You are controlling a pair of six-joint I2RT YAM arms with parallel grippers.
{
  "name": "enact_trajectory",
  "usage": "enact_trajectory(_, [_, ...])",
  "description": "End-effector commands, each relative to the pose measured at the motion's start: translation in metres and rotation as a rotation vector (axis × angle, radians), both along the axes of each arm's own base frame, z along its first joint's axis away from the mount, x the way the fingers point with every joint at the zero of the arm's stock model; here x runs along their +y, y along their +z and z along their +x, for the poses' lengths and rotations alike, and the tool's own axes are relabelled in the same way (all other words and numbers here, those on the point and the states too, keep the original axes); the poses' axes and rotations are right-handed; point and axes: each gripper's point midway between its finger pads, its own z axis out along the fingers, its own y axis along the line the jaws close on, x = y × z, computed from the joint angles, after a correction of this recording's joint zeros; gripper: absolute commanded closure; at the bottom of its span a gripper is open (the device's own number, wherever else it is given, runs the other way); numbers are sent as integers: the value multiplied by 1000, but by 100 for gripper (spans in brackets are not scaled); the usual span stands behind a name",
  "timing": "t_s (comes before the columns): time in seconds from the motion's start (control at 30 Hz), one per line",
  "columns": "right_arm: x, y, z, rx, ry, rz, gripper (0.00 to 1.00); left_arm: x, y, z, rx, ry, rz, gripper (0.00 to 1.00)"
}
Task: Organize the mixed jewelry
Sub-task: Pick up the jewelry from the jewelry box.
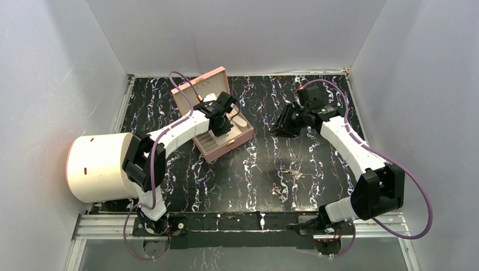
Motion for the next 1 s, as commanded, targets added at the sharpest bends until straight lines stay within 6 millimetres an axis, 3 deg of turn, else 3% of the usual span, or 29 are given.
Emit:
enact_trajectory(0.0, [9, 21, 7, -66, 39, 45, 59, 3, 15, 2, -54, -9, -4, 100])
enact_trajectory(0.27, [55, 46, 8, -132, 210, 337, 39, -7, 44, 6, -221, -58, -139, 100])
enact_trajectory(0.63, [96, 53, 22, -72, 240, 526, 38, -7, 68, 6, -387, -40, -302, 100])
enact_trajectory(0.97, [112, 52, 27, 86, 132, 706, 37, -11, 105, 13, -493, 33, -607, 100])
